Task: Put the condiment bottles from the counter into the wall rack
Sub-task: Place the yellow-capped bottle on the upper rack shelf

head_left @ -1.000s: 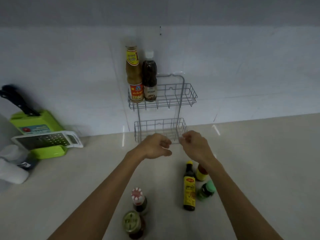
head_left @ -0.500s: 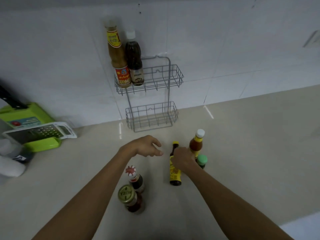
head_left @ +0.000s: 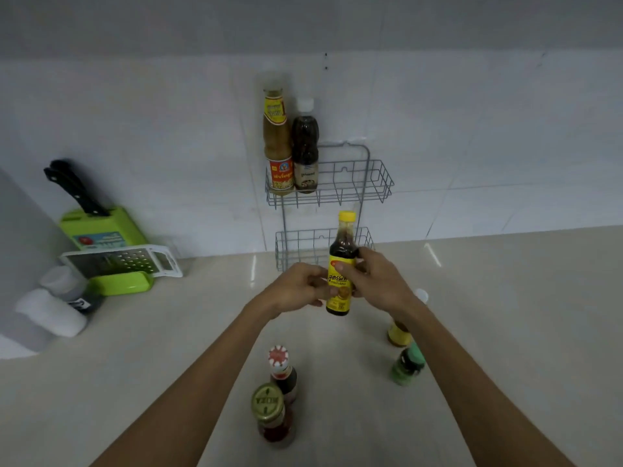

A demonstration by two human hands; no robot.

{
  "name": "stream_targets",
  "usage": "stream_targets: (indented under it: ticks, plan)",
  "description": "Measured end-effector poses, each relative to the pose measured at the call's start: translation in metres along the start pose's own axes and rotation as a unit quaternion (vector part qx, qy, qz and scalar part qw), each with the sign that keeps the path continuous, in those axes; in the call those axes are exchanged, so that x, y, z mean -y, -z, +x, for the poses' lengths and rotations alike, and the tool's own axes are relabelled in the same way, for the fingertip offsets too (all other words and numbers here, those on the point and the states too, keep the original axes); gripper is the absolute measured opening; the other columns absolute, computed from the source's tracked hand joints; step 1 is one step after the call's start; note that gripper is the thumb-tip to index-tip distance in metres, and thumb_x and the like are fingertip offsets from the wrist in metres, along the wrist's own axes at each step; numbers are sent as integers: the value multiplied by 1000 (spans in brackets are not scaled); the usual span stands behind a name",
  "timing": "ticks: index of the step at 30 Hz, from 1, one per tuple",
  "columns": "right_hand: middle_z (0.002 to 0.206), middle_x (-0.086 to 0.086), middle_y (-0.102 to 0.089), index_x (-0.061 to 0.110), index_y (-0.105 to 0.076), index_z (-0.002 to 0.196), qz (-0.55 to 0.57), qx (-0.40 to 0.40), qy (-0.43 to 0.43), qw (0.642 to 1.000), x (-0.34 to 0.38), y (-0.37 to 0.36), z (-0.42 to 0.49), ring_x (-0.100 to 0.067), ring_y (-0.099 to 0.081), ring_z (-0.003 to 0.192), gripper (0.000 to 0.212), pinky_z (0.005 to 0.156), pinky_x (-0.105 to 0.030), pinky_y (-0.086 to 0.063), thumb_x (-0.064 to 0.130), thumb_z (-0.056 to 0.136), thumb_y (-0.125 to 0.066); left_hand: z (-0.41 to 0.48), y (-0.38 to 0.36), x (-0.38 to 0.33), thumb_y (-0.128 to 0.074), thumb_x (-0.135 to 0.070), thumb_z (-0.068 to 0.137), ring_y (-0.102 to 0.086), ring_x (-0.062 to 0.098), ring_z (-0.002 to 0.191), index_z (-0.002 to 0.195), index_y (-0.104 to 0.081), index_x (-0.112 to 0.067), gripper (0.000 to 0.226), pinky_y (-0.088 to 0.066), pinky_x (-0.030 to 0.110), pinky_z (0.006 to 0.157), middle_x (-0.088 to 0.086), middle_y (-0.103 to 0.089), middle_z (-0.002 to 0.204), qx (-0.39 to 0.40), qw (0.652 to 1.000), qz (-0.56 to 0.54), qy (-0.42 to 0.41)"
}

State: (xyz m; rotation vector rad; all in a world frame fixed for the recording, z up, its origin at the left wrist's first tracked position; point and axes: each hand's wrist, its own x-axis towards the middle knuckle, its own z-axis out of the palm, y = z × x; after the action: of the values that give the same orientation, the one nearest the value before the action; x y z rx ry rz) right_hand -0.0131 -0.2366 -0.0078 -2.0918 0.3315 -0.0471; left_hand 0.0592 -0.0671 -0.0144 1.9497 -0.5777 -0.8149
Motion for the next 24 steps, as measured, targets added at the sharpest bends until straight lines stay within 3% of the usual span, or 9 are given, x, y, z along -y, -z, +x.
stream_targets:
  ticks: [4,6,8,13,17,18,20,21,24]
  plan:
    - [107,6,-67,28,-60,122,40,-51,81,995,62,37,22,-15,-67,98,46,81,-38,-58,47,81,-70,13,33,-49,-72,-14,87,-71,17,105,119,-70,-15,32,-57,41,94,3,-76,111,-116,986,-20,-119]
    - [99,11,-66,25,-61,120,30,-68,111,991,91,51,33,-10,-67,92,42,74,-26,-56,35,82,-75,18,49,-72,-73,-15,86,-70,14,105,118,-70,-19,33,-55,40,96,-1,-76,110,-167,972,-5,-166]
    - [93,11,-68,22,-64,115,7,-90,138,986,115,61,47,-6,-67,86,37,72,-23,-53,32,81,-76,22,63,-92,-74,-15,85,-69,13,105,118,-71,-20,33,-55,38,97,-2,-76,109,-209,958,-1,-198]
    - [103,3,-71,17,-66,115,-26,-132,165,977,143,70,90,-13,-66,86,35,67,-15,-46,31,84,-73,35,98,-115,-76,-39,80,-69,7,97,113,-73,-22,37,-51,23,93,-4,-76,109,-301,941,50,-146]
    - [113,-2,-69,17,-62,121,-13,-154,138,978,135,65,128,-22,-68,95,41,81,-42,-58,29,84,-73,49,115,-106,-72,-46,82,-68,17,104,104,-75,-16,37,-49,22,90,2,-75,109,-319,938,115,-74]
    - [114,-3,-69,17,-62,122,-15,-149,128,980,131,63,136,-24,-67,98,42,82,-46,-58,29,83,-73,53,117,-103,-71,-43,84,-68,18,104,103,-75,-14,35,-47,15,84,4,-76,108,-316,939,115,-67]
    - [112,-5,-68,16,-62,121,-25,-141,113,983,121,57,152,-26,-67,98,44,84,-49,-57,30,82,-74,59,118,-98,-68,-39,88,-69,16,101,97,-76,-12,29,-38,-3,64,4,-77,102,-324,937,109,-66]
    - [111,-7,-69,15,-63,121,-27,-142,104,984,116,54,159,-27,-66,98,43,84,-50,-56,29,81,-74,62,118,-97,-67,-38,89,-68,14,100,95,-76,-12,28,-36,-5,60,2,-77,99,-336,934,105,-66]
    - [112,-8,-69,14,-62,120,-15,-130,86,988,100,46,176,-27,-66,101,40,87,-50,-56,24,83,-73,72,115,-90,-69,-35,88,-68,13,100,101,-75,-11,28,-36,0,64,2,-77,101,-373,922,80,-65]
